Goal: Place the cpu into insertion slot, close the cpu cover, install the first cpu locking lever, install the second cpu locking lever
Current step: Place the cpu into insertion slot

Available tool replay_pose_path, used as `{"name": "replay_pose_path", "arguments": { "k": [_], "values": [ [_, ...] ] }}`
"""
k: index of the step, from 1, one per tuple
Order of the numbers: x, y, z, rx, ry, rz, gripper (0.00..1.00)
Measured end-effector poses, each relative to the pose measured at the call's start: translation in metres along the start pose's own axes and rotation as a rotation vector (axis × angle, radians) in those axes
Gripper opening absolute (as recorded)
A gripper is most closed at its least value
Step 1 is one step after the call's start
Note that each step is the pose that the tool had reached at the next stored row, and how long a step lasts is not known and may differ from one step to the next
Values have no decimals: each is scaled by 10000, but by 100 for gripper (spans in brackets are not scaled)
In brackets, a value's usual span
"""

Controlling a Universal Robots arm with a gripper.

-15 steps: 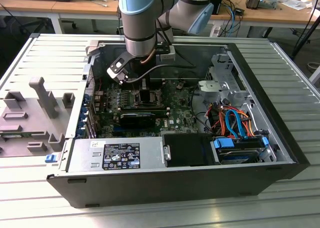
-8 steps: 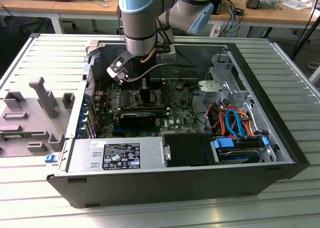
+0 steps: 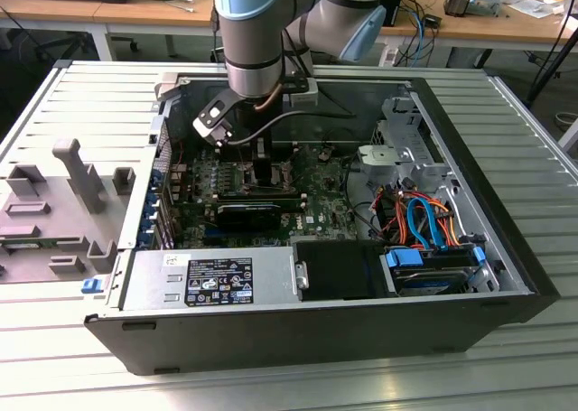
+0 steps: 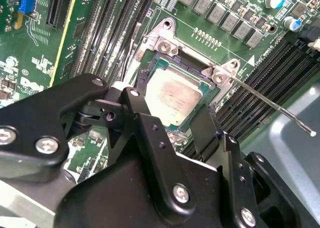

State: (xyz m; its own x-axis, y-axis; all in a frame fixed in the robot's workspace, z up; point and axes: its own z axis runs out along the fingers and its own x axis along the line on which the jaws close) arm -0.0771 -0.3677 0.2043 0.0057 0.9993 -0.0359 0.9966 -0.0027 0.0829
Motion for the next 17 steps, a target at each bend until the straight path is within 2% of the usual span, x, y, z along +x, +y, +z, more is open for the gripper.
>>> {"name": "replay_pose_path", "arguments": {
  "k": [3,6,9,10,11,13,14,15,17],
  "values": [
    [5,1,-1,-1,3,0,61],
    [62,5,-63,0,0,0,60],
    [75,8,-87,-2,4,-1,41],
    [74,11,-87,5,39,2,35],
    [70,19,-87,24,109,8,29],
    [60,31,-86,58,314,23,17],
    [54,37,-85,66,382,26,11],
    [49,42,-85,71,404,27,11],
    [48,45,-96,71,404,30,11]
  ]
}}
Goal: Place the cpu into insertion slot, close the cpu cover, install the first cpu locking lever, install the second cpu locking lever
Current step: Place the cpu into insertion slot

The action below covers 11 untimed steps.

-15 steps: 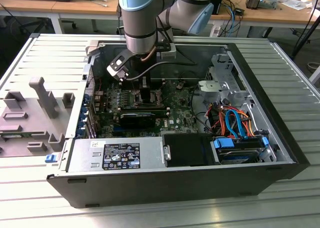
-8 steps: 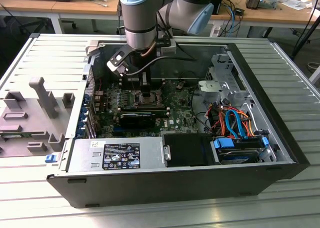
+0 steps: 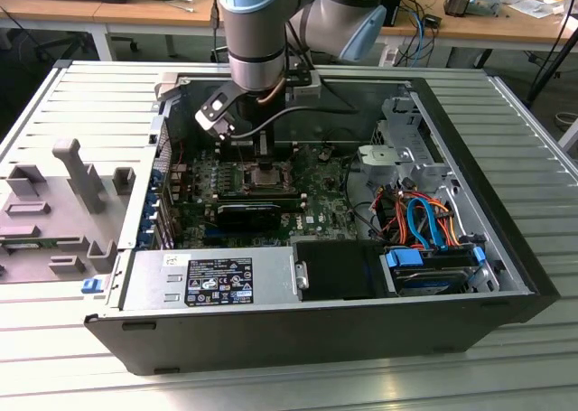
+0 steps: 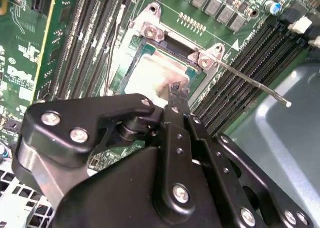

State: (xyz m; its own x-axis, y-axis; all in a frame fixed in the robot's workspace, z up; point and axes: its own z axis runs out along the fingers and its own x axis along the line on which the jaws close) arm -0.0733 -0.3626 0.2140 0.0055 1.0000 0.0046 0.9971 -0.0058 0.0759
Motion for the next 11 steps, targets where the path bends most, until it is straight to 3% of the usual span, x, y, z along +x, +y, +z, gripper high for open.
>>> {"name": "replay_pose_path", "arguments": {
  "k": [2,6,10,11],
  "values": [
    [0,4,-22,-1,-1,-2,11],
    [1,18,-175,0,-2,-2,11],
    [1,18,-182,9,-1,-1,11],
    [1,20,-182,48,-2,-4,11]
  ]
}}
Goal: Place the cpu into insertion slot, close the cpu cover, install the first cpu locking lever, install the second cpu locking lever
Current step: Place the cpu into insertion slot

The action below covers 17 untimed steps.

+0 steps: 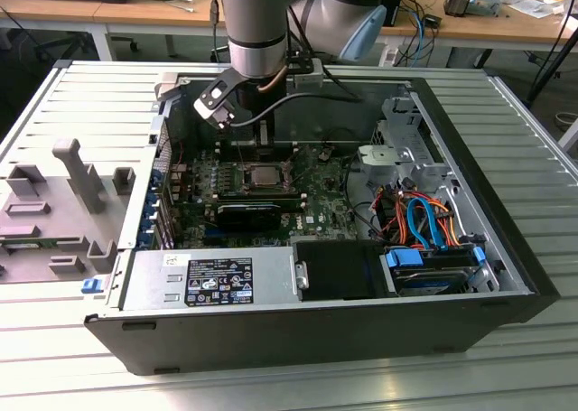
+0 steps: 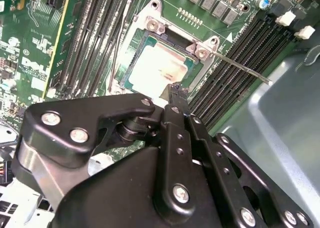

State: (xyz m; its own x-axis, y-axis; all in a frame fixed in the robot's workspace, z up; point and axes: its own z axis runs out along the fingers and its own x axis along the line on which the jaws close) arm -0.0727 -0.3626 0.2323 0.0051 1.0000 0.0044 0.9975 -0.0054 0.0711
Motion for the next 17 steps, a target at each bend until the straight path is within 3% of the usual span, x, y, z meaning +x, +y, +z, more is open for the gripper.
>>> {"name": "replay_pose_path", "arguments": {
  "k": [1,2,3,10,17],
  "values": [
    [0,0,1,127,-3,1,11],
    [0,0,5,458,-2,5,11],
    [0,0,5,616,-5,5,11],
    [-13,1,7,623,0,3,11],
    [-143,10,6,625,-3,5,11]
  ]
}}
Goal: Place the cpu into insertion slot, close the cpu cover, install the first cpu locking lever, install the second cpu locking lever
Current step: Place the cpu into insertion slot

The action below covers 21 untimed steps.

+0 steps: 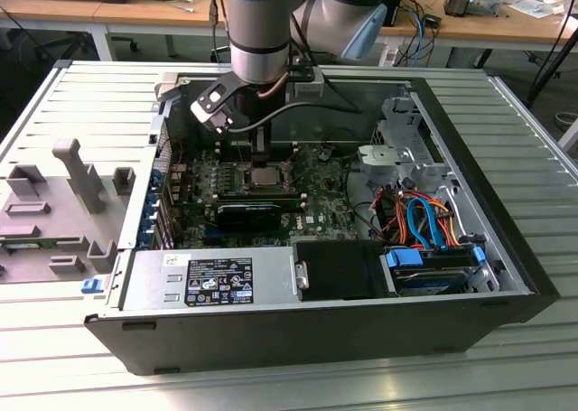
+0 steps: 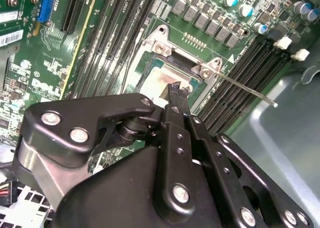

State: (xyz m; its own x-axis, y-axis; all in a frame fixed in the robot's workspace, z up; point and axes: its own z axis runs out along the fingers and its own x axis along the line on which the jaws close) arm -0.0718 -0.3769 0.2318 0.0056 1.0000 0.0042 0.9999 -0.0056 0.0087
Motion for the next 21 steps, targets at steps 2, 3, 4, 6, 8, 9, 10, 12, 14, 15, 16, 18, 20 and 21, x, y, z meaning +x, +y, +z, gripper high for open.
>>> {"name": "replay_pose_path", "arguments": {
  "k": [2,3,4,6,8,9,10,12,14,15,16,18,20,21],
  "values": [
    [-3,34,-1,5,-2,-1,11],
    [-2,39,-3,5,0,0,11],
    [-2,43,-8,4,0,0,11],
    [-2,47,-30,5,-1,0,11],
    [-2,51,-58,6,0,0,11],
    [-3,58,-80,11,0,-1,11],
    [-3,61,-93,15,0,0,11],
    [-3,68,-120,21,0,-1,11],
    [-3,70,-151,24,-1,1,11],
    [-4,71,-171,25,0,0,11],
    [-4,72,-190,24,0,0,11],
    [-4,72,-224,25,3,0,11],
    [-4,72,-262,25,6,0,11],
    [-4,72,-276,24,7,0,11]
  ]
}}
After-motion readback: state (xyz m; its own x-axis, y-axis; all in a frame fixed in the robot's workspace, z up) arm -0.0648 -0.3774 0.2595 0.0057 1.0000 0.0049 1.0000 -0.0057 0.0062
